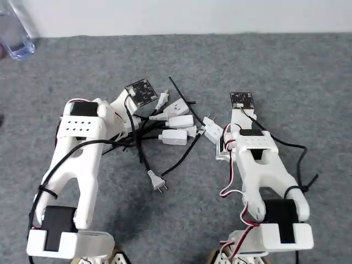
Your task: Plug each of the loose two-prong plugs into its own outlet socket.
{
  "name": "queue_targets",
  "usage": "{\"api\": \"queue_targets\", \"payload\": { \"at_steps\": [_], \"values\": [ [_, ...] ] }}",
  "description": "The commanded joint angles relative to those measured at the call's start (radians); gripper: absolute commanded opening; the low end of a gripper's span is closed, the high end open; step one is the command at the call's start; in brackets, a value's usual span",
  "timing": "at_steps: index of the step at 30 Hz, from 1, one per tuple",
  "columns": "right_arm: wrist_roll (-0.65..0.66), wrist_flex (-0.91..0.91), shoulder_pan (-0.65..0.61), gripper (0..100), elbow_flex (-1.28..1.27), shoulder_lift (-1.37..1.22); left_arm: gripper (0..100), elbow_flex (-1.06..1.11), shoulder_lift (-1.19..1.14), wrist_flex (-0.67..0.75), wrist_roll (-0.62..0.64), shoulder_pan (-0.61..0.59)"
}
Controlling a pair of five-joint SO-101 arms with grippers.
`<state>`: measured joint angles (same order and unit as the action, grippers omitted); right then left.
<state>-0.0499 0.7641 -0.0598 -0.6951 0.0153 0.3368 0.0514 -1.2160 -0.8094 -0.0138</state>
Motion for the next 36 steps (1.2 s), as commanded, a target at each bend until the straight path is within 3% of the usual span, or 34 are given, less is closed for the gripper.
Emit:
{"api": "queue_targets", "payload": {
  "at_steps": [1, 8, 16, 22, 36],
  "values": [
    [0.012, 0.004, 0.005, 42.5, 0.052, 0.005, 16, 0.002, 0.035, 0.044, -0.037, -0.003],
    [0.012, 0.004, 0.005, 42.5, 0.052, 0.007, 23, 0.053, -0.055, 0.249, -0.037, 0.0],
    [0.012, 0.002, 0.007, 42.5, 0.052, 0.007, 24, -0.203, -0.336, 0.249, -0.038, -0.046],
    [0.014, -0.022, 0.007, 42.5, 0.052, 0.002, 24, -0.395, -0.453, 0.12, -0.084, -0.066],
    [0.014, -0.024, 0.007, 42.5, 0.052, 0.002, 24, -0.538, -0.615, 0.1, -0.132, -0.063]
  ]
}}
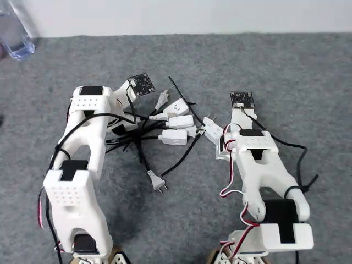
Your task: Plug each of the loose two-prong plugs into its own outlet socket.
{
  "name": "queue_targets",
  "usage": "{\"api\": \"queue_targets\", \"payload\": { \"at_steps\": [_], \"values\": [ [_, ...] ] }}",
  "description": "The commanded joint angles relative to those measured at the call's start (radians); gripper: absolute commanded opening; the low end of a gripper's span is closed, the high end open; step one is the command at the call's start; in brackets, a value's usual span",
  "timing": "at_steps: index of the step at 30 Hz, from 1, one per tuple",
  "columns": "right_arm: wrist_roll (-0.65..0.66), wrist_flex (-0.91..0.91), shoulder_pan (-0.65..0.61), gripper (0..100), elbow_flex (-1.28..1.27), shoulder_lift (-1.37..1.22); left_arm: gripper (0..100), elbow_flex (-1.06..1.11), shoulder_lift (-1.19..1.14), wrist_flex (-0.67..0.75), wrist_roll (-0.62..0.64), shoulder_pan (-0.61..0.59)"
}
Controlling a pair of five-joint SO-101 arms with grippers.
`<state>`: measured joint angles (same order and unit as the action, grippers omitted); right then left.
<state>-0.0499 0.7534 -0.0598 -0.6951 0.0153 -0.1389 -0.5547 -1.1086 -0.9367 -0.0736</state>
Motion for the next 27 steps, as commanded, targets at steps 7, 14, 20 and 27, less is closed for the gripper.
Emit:
{"api": "queue_targets", "payload": {
  "at_steps": [7, 14, 20, 27],
  "values": [
    [0.014, -0.035, 0.007, 42.5, 0.051, 0.002, 24, -0.166, -0.118, -0.057, -0.003, -0.009],
    [0.014, -0.035, 0.007, 42.5, 0.051, 0.002, 24, -0.351, -0.249, -0.195, -0.005, -0.021],
    [0.014, -0.035, 0.007, 42.5, 0.051, 0.002, 15, -0.575, -0.356, -0.35, -0.005, -0.017],
    [0.014, -0.035, 0.007, 42.5, 0.051, 0.002, 1, -0.785, -0.465, -0.493, -0.005, -0.017]
  ]
}}
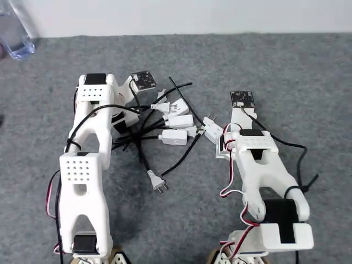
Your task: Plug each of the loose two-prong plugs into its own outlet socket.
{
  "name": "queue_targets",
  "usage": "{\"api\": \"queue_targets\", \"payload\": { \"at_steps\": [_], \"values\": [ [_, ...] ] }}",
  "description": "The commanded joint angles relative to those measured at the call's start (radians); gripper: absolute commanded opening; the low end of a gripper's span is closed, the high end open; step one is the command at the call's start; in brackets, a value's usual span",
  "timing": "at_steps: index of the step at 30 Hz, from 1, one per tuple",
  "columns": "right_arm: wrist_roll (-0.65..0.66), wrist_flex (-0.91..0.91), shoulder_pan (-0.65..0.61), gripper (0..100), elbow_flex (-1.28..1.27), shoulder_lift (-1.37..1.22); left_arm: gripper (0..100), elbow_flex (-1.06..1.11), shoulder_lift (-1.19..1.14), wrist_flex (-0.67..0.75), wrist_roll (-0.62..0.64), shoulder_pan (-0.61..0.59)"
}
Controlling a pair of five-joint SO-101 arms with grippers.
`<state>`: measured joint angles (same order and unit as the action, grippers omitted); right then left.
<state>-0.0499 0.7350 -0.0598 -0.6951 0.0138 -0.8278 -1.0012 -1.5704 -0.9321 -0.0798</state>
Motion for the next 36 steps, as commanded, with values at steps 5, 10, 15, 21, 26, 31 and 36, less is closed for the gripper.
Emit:
{"api": "queue_targets", "payload": {
  "at_steps": [5, 10, 15, 21, 26, 31, 36],
  "values": [
    [0.014, -0.016, 0.007, 42.5, 0.051, 0.004, 1, -0.271, -0.025, -0.16, -0.009, -0.009],
    [0.014, -0.038, 0.007, 42.4, 0.048, 0.004, 1, -0.335, -0.009, -0.186, 0.029, -0.018],
    [0.014, -0.05, 0.007, 42.4, 0.046, 0.002, 1, -0.222, 0.112, -0.187, 0.032, -0.015],
    [0.014, -0.05, 0.007, 42.4, 0.046, 0.002, 1, 0.045, 0.356, -0.187, -0.011, -0.008],
    [0.014, -0.05, 0.007, 42.4, 0.046, 0.002, 1, 0.357, 0.548, -0.187, -0.078, -0.009],
    [0.014, -0.05, 0.007, 42.4, 0.044, 0.002, 1, 0.584, 0.698, -0.187, -0.097, -0.026],
    [0.014, -0.048, 0.008, 42.4, 0.044, 0.002, 1, 0.696, 0.79, -0.187, -0.15, -0.107]
  ]
}}
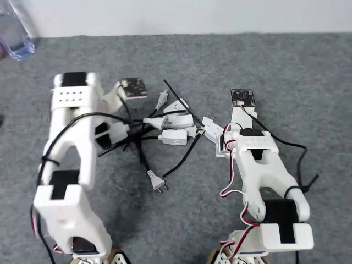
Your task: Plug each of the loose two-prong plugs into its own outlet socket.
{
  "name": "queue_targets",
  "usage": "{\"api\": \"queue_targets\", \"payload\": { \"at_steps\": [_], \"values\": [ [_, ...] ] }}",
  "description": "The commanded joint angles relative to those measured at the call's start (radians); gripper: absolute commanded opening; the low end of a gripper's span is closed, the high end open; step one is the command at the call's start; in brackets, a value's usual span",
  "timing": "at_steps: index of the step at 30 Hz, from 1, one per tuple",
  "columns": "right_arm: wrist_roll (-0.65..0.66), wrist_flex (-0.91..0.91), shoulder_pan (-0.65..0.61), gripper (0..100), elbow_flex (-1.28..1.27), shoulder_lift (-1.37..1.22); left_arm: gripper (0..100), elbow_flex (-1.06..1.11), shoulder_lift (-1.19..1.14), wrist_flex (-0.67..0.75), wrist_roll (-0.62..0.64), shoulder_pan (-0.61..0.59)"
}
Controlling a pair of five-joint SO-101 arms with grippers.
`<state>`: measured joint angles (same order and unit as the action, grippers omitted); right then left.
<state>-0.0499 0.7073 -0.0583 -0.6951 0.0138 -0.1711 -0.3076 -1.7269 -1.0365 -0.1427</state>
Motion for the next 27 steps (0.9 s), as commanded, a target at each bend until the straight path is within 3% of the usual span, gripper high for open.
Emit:
{"api": "queue_targets", "payload": {
  "at_steps": [1, 7, 12, 15, 18, 27],
  "values": [
    [0.014, -0.021, 0.007, 42.4, 0.044, 0.002, 1, 0.051, 0.11, -0.031, -0.064, -0.064],
    [0.014, -0.019, 0.005, 42.4, 0.044, 0.002, 1, 0.107, 0.155, -0.032, -0.14, -0.143],
    [0.014, -0.018, -0.021, 42.4, 0.043, 0.001, 1, 0.183, 0.13, -0.031, -0.035, 0.101],
    [0.014, -0.019, -0.013, 42.4, 0.034, -0.016, 1, 0.133, 0.12, -0.029, -0.023, 0.144],
    [0.014, -0.022, -0.008, 42.4, 0.034, -0.018, 1, 0.105, 0.094, -0.028, -0.028, 0.129],
    [0.014, -0.022, -0.013, 42.4, 0.035, -0.018, 1, -0.073, 0.094, -0.029, -0.046, -0.121]
  ]
}}
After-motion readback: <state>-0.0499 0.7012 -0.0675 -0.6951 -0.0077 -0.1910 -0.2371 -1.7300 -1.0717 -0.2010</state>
